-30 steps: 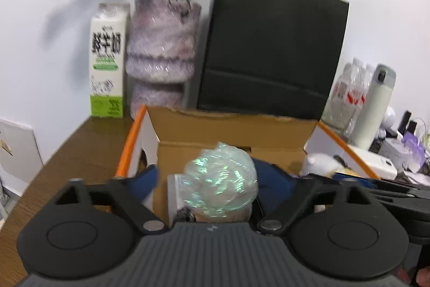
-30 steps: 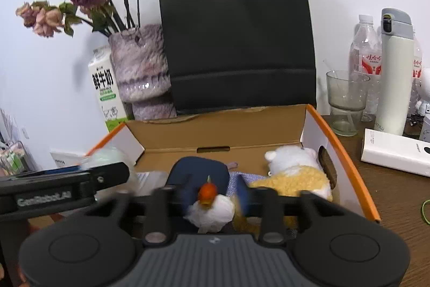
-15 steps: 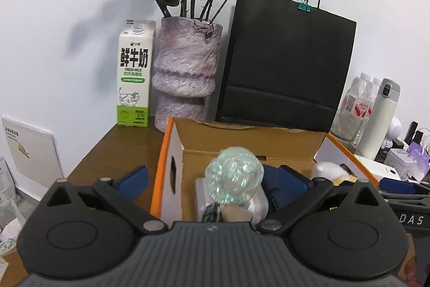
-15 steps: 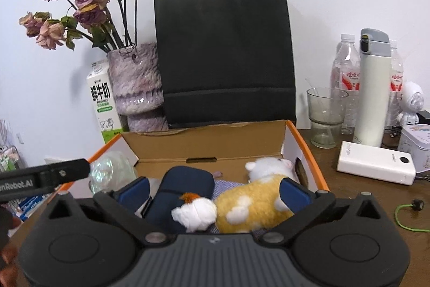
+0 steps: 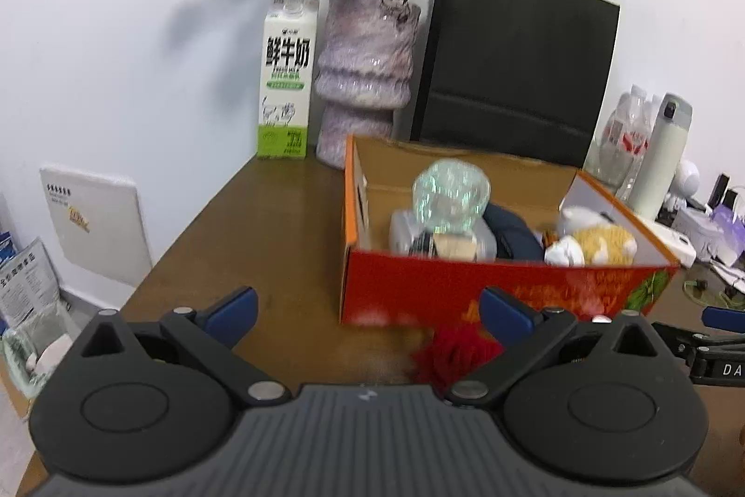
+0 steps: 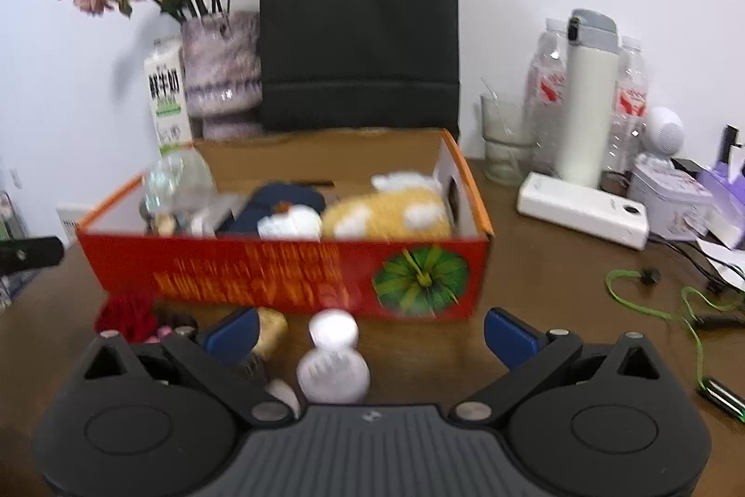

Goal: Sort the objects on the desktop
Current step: 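Grasp the red rose with the left tool while the right tool grasps the white round puck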

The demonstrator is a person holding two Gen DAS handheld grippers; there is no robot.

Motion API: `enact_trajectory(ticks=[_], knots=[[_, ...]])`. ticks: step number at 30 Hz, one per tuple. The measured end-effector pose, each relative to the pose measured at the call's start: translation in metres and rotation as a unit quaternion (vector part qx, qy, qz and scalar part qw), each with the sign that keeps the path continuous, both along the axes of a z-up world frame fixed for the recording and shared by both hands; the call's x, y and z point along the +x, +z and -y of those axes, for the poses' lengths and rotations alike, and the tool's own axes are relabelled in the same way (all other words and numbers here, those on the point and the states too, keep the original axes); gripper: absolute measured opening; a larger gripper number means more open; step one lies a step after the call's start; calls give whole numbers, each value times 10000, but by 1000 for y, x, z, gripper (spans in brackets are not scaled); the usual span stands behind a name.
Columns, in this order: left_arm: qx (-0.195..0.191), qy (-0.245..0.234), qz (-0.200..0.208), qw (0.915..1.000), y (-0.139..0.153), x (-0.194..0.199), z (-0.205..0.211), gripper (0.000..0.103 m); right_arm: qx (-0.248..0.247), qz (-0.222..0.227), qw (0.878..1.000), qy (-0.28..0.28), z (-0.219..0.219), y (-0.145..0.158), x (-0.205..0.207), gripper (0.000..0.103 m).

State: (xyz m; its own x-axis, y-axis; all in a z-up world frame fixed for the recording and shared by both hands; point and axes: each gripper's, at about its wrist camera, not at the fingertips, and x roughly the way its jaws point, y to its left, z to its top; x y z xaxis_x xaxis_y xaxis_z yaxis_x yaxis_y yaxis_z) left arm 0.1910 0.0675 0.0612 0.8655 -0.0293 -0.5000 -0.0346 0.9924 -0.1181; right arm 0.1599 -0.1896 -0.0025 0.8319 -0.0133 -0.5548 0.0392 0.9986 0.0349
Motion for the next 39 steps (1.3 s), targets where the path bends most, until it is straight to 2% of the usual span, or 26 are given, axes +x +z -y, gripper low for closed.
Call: enact_trajectory(ticks=[5,10,14,19,21,23,25,27,33,35,39], knots=[[32,-65,-58,10000,-3,-12,7,103,-48,-71,9999,-63,3,-3,-15,103],[110,-81,-266,9996,-15,-8,19,103,-110,-214,9996,-117,1,-10,-11,103],[55,-125,-405,9991,-28,-5,22,103,53,-310,9994,-162,7,-18,-6,96],[-66,-179,-447,9988,-31,11,27,103,149,-330,9993,-83,4,-22,9,91],[-67,-212,-464,9987,-32,15,31,99,273,-361,9990,-7,3,-24,16,83],[-35,-258,-517,9983,-35,20,34,89,247,-372,9990,62,0,-26,19,82],[-80,-331,-578,9977,-38,26,35,83,184,-395,9990,106,-3,-27,23,80],[-109,-420,-620,9971,-40,30,37,81,164,-418,9989,141,-5,-29,25,71],[-160,-588,-820,9948,-48,41,42,70,223,-418,9987,188,-6,-29,26,69],[-165,-562,-796,9951,-48,41,41,61,104,-419,9989,193,-8,-30,26,66],[-263,-525,-767,9953,-48,39,36,49,-70,-400,9989,215,-11,-31,22,58]])
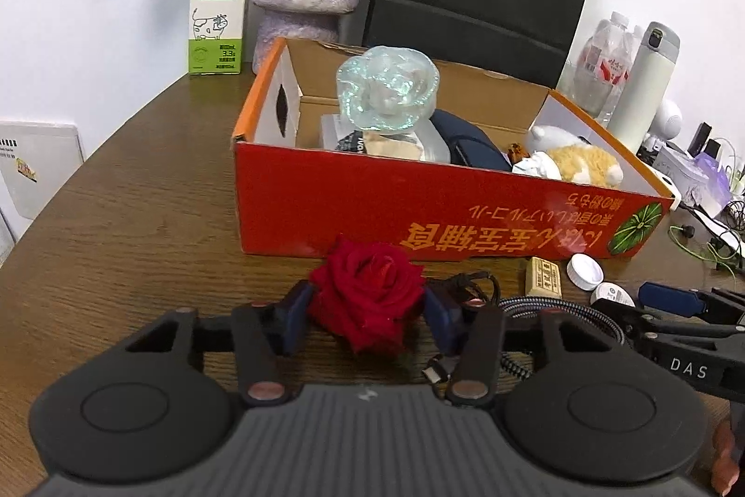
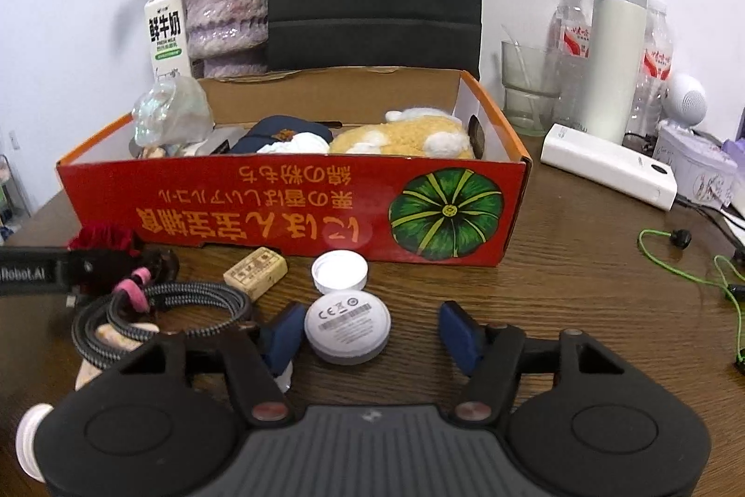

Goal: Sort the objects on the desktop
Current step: 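Grasp the red rose with the left tool while the right tool grasps the white round puck, then carry the red rose into the box with the left tool while the right tool drops the white puck in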

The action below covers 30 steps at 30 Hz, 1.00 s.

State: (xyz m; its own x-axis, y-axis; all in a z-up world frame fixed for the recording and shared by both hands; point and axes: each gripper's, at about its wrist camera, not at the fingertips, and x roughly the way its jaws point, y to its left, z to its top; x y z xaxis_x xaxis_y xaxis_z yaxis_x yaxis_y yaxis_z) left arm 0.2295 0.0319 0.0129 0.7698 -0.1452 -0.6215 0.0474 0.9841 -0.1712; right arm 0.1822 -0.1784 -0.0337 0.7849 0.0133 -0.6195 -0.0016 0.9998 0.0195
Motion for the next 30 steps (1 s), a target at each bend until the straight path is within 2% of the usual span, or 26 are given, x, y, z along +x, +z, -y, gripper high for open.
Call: enact_trajectory(ticks=[1,3,4,14,21,26,30], knots=[[-42,0,-2,10000,0,0,-2,45,8,11,10000,35,-1,0,-1,56],[-59,-6,16,10000,1,-1,-3,42,-4,27,9999,107,-2,1,-3,40],[-41,-2,35,10000,1,-2,-3,41,-3,26,9999,150,-2,2,-3,38],[-31,136,242,9996,7,-10,-10,37,164,257,9994,168,3,10,-11,38],[-25,-49,477,9988,17,-23,-5,37,213,468,9985,183,5,21,-18,38],[-138,-253,867,9958,41,-35,3,37,308,876,9952,311,4,46,-26,38],[-119,-352,1153,9926,64,-29,15,37,351,1184,9919,296,3,69,-15,38]])
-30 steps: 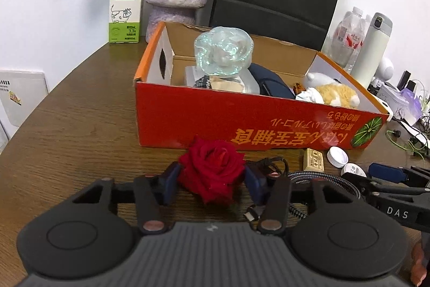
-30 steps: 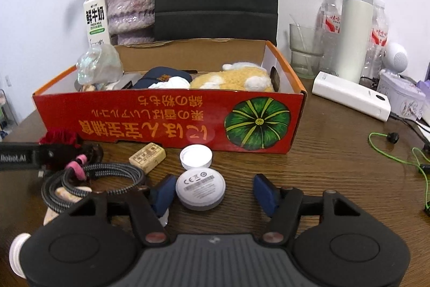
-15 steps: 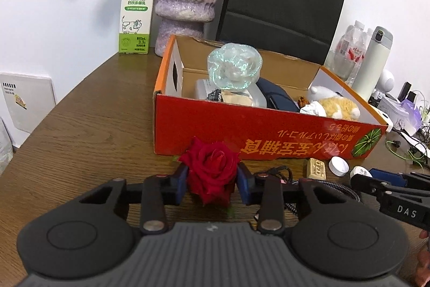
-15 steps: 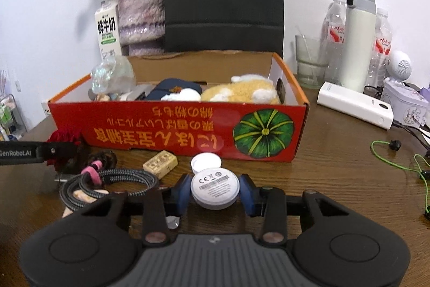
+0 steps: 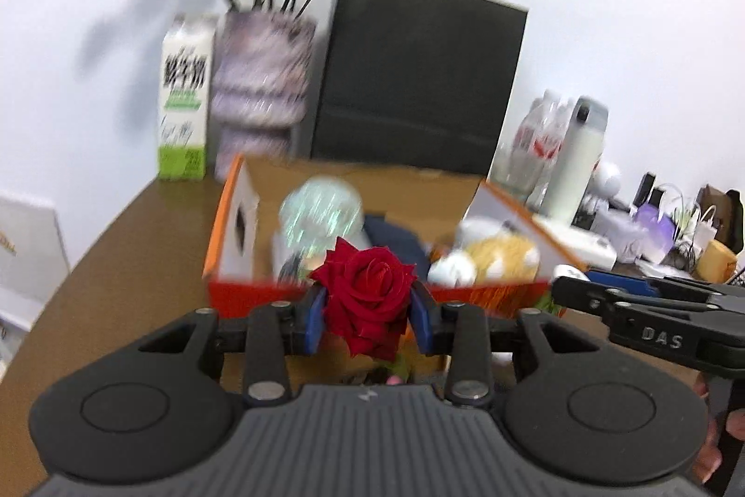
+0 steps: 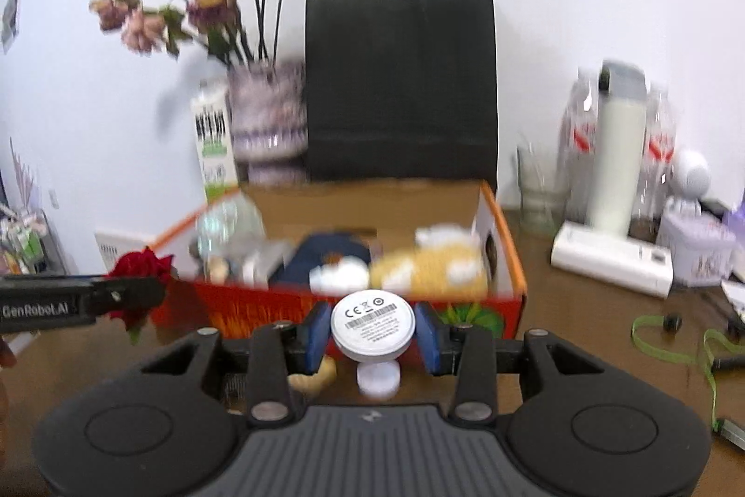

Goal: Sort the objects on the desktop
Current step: 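Carry the red rose into the box with the left tool while the right tool drops the white puck in, then withdraw both open tools from the box toward the white lid and cable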

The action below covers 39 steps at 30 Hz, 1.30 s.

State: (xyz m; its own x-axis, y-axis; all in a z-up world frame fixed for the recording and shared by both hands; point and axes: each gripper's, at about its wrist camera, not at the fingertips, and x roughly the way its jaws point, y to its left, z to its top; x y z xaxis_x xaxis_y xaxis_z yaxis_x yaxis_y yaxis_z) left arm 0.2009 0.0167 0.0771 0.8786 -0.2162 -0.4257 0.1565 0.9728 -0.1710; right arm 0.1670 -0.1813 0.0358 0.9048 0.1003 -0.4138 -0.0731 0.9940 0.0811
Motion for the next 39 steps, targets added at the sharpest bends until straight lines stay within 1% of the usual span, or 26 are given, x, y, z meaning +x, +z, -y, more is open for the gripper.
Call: enact_trajectory(ticks=[3,7,13,17,21,24,25,26,27,28,30,31,32,35,38,39], knots=[[-12,2,90,10000,13,16,10,38,50,166,9998,-52,-3,12,16,38],[-54,56,132,9999,15,43,23,38,134,224,9996,-133,-5,15,43,38],[-115,150,49,9998,1,77,25,38,160,1,9995,-261,-7,-4,85,38],[-35,219,-39,9997,-6,102,22,38,64,-162,9995,-256,-12,-13,113,38],[21,398,-113,9991,-12,124,16,40,-76,-286,9992,-251,-17,-20,134,38],[50,474,-255,9985,-16,137,11,45,-123,-457,9986,-255,-18,-26,146,39],[33,476,-288,9984,-18,140,9,51,-111,-526,9982,-268,-17,-29,148,38],[3,496,-311,9983,-18,141,7,65,-100,-570,9980,-272,-17,-31,148,43],[-17,574,-306,9979,-18,140,4,74,-88,-610,9977,-286,-15,-32,148,57],[-51,633,-248,9977,-17,138,3,85,-65,-592,9978,-306,-14,-33,147,63],[-120,645,-152,9977,-13,134,-1,89,-13,-492,9983,-325,-12,-29,143,76],[-133,653,-134,9977,-11,133,-2,101,15,-430,9985,-343,-11,-27,140,79],[-147,686,-73,9975,-10,130,-3,103,35,-367,9986,-375,-9,-25,137,87],[-113,670,14,9977,-4,124,-3,103,94,-288,9986,-429,-6,-19,131,90],[-122,679,73,9976,0,114,-5,103,169,-277,9983,-491,-2,-14,124,99],[-104,684,78,9976,2,111,-6,103,162,-257,9983,-501,-1,-12,119,99]])
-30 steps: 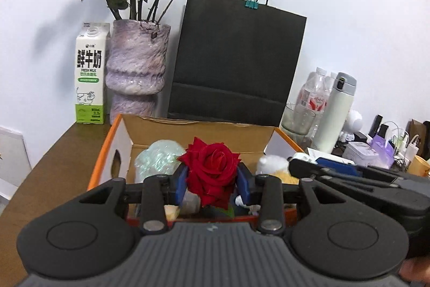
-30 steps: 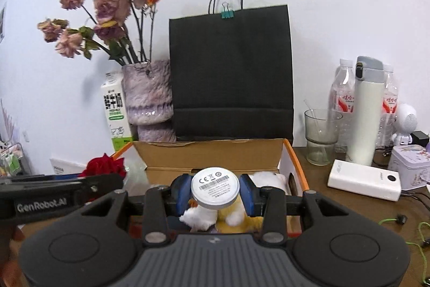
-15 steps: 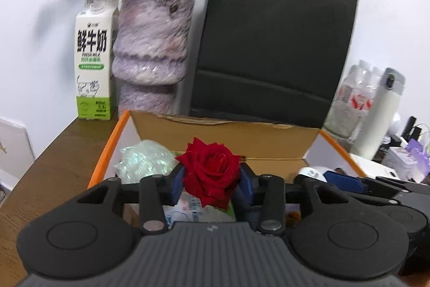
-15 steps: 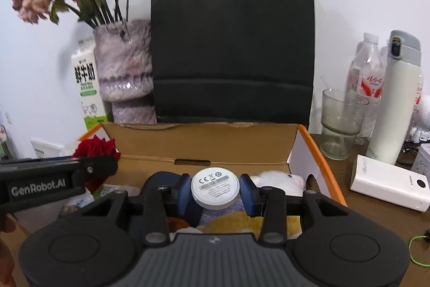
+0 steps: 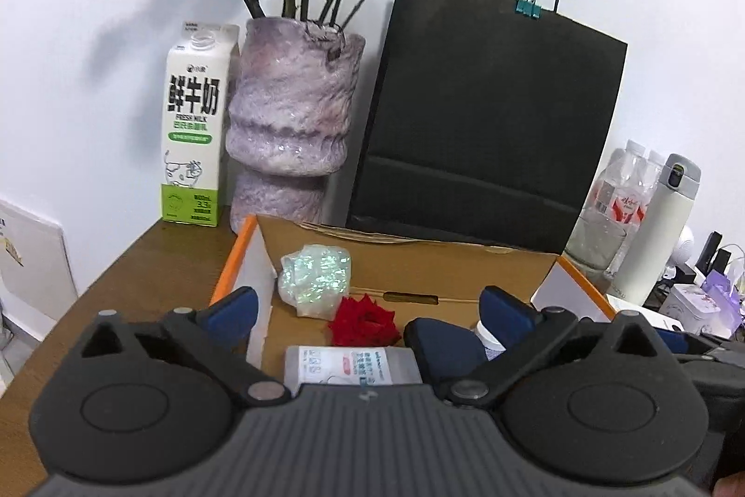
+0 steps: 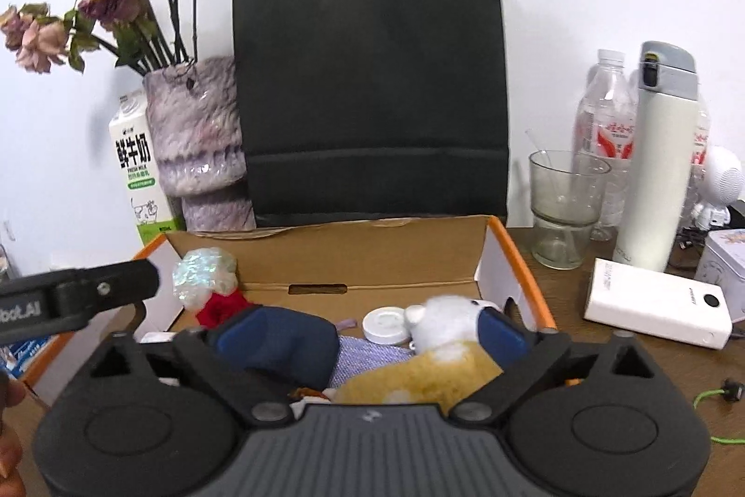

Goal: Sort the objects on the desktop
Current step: 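Withdraw both open tools from the box toward the white lid and cable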

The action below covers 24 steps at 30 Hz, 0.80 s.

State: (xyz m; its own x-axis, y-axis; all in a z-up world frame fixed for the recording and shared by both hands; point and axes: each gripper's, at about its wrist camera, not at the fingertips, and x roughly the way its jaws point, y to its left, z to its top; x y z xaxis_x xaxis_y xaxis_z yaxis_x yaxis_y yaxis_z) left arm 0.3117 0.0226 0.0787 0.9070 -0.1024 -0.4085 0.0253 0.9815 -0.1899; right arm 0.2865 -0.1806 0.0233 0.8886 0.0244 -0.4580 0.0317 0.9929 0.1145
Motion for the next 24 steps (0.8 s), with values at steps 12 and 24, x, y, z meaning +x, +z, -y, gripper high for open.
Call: enact_trajectory(ticks=[12,24], knots=[[136,67,-352,9993,-4,-69,-21,103,-187,-215,9996,60,2,-3,-75,101],[302,-318,-1046,9935,-34,-157,-25,103,-336,-706,9967,199,-1,-23,-159,101]])
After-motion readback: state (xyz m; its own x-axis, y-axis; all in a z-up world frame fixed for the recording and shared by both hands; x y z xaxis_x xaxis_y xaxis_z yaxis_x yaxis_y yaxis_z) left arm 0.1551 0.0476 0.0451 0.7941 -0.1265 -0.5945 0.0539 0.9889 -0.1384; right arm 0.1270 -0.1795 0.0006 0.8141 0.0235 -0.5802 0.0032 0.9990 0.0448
